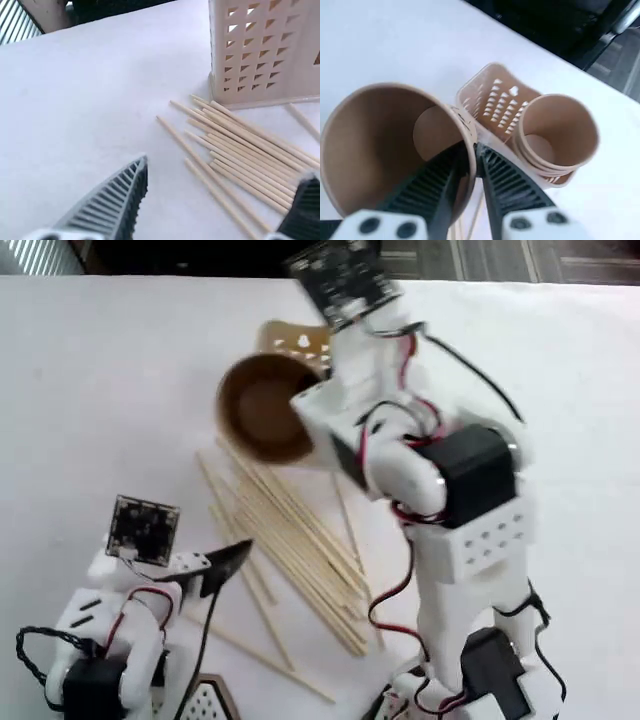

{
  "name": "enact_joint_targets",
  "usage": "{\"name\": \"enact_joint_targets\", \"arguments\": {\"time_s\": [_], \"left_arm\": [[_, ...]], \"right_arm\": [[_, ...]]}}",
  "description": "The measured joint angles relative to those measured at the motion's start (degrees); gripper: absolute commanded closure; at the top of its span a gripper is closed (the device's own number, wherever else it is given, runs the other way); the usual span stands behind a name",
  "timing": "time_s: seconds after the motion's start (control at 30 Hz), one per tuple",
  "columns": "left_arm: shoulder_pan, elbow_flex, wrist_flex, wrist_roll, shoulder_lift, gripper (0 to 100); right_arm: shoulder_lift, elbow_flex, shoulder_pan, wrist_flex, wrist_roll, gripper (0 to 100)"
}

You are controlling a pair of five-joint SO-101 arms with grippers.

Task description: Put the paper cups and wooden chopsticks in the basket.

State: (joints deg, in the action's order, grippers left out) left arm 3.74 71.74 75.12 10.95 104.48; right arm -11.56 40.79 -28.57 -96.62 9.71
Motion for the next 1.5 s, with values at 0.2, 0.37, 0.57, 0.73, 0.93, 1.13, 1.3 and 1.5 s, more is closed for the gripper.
{"name": "enact_joint_targets", "arguments": {"time_s": [0.2,0.37,0.57,0.73,0.93,1.13,1.3,1.5], "left_arm": [[7.7,3.3,-6.2,-5.6,0.0,60],[8.9,5.8,-8.8,-8.0,-0.1,60],[9.1,6.2,-8.9,-8.2,0.0,60],[9.1,7.5,-8.9,-8.2,-0.1,60],[9.1,7.6,-8.9,-8.2,0.0,60],[9.1,8.4,-8.9,-8.2,0.0,60],[9.1,10.0,-9.7,-8.2,-0.3,60],[9.1,10.2,-9.8,-8.2,-0.1,60]], "right_arm": [[0.4,1.4,10.5,6.9,1.1,98.0],[4.7,1.7,15.6,11.5,1.1,98.0],[12.5,1.7,19.5,13.0,1.1,98.0],[13.5,1.7,20.0,11.8,1.1,95.8],[13.8,1.7,20.0,12.1,-3.3,74.8],[14.1,1.7,20.0,17.7,-6.2,84.4],[15.6,0.7,18.0,23.7,-0.7,95.7],[17.5,-2.4,14.3,22.0,10.0,97.9]]}}
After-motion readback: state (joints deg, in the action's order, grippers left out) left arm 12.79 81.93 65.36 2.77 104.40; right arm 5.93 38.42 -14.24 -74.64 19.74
